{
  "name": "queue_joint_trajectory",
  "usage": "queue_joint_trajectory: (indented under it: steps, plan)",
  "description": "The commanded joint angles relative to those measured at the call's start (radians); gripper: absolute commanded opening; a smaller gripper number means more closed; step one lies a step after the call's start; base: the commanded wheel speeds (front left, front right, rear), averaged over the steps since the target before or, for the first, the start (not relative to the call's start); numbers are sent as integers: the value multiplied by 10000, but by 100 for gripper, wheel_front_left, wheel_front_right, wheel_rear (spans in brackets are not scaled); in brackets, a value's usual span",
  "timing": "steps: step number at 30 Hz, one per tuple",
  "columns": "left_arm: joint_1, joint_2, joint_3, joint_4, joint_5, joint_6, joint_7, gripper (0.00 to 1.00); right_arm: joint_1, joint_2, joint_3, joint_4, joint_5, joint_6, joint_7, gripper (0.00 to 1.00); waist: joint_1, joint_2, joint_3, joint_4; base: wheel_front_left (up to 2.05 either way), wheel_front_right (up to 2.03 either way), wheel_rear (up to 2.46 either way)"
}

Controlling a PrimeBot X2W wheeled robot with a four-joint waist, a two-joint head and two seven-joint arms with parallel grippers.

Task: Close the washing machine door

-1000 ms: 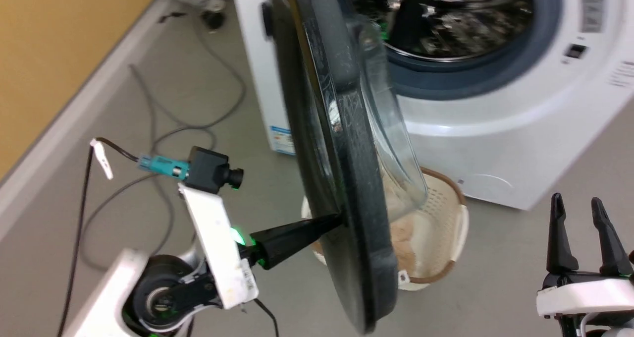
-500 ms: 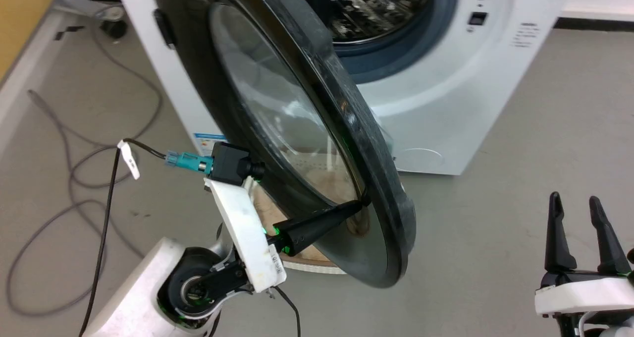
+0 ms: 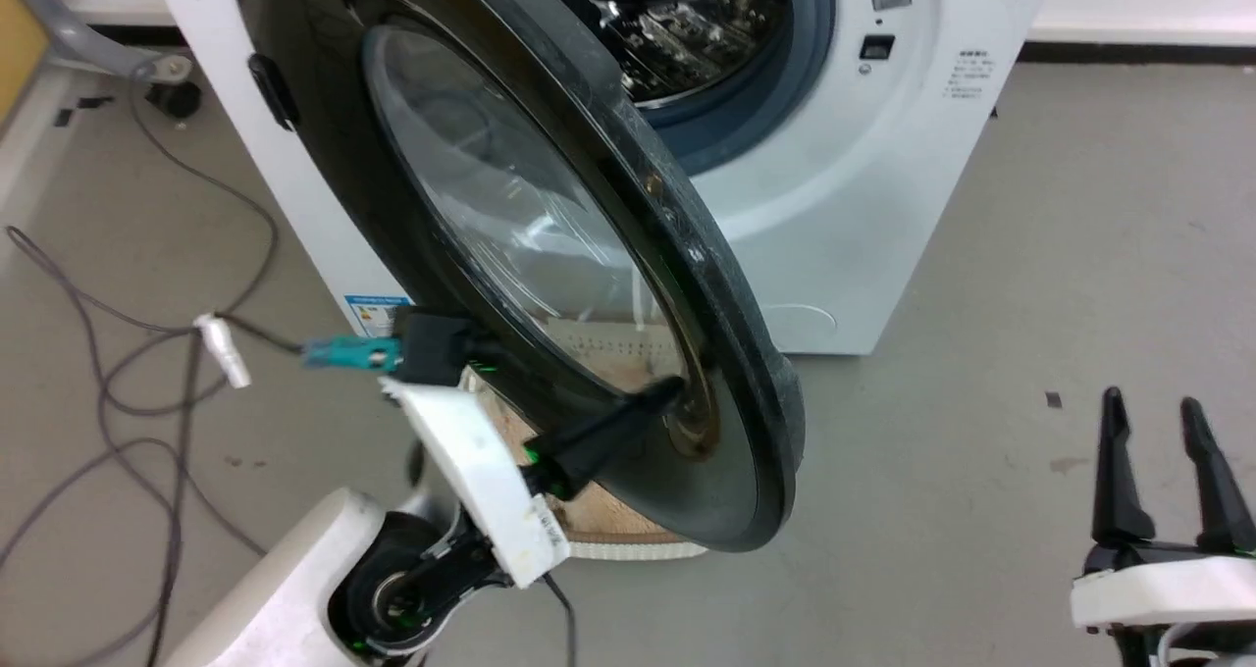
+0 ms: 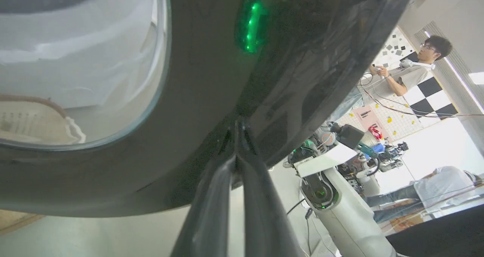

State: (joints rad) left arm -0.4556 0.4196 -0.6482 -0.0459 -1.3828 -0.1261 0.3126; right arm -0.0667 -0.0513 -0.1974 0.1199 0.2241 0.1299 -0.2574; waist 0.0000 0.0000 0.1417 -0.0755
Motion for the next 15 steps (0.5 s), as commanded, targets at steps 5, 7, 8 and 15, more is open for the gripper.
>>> queue_joint_trajectory:
  steps: [5,7,8,15]
  plan:
    - [-224,759,-348,761,2594,-46,-2562,0,96,11,-333,-194,239,8,-44,100,0,0,-399,355,0,0,0]
    - [-306,893,-350,1535,3893,42,-3718,0,36,11,-439,-306,266,8,-44,100,0,0,-502,470,0,0,0]
    - [-341,869,-315,1841,4405,235,-4249,0,-9,11,-512,-373,275,8,-44,100,0,0,-532,528,0,0,0]
    - [-207,599,695,2585,6899,2677,-5720,0,-581,11,-1170,-967,385,8,-44,100,0,0,-607,974,0,0,0]
